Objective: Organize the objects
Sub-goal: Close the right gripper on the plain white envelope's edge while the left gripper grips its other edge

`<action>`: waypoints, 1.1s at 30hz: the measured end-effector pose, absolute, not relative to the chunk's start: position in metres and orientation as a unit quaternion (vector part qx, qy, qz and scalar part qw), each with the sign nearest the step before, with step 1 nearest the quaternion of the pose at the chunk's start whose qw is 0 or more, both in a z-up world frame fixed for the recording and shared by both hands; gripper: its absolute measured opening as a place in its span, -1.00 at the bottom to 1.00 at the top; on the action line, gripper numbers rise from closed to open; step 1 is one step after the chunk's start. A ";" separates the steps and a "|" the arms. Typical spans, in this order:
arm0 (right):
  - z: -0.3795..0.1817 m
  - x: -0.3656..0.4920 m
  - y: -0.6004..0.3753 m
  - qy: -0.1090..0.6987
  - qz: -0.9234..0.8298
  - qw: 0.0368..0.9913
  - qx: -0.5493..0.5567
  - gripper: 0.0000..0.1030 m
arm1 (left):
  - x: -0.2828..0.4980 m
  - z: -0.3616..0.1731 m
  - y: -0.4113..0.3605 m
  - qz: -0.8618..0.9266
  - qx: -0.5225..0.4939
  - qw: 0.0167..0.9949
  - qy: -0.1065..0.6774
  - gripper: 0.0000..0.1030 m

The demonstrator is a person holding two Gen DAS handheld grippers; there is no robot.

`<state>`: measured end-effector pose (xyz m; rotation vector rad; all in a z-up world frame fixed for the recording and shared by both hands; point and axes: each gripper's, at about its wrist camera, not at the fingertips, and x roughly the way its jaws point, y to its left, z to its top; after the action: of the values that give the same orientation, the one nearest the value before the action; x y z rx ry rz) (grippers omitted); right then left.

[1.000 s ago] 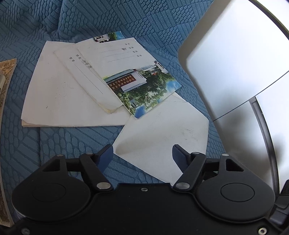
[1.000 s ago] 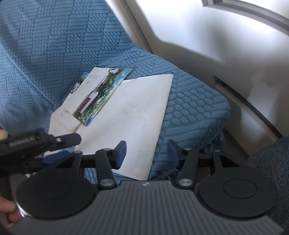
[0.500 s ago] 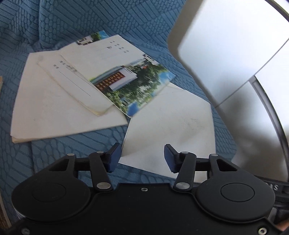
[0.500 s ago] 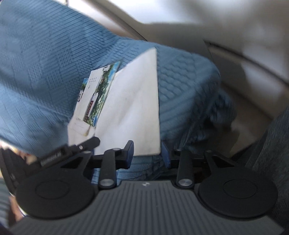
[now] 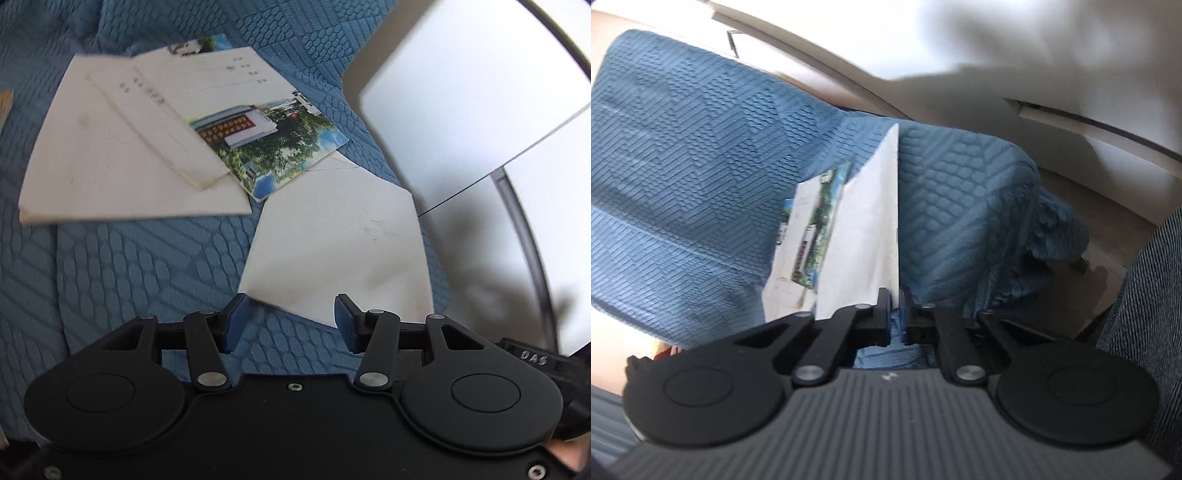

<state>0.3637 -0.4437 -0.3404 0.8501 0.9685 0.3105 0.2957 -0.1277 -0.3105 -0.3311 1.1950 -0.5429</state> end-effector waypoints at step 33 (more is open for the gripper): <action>-0.267 0.334 -0.456 0.445 0.186 0.776 0.406 -0.92 | 0.266 -0.390 -0.113 -0.223 -0.575 0.538 0.575 -0.02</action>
<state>0.3341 -0.4560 -0.2671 0.8790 0.9627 0.4015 0.2657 -0.1131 -0.3900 -1.3685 1.3677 -0.5307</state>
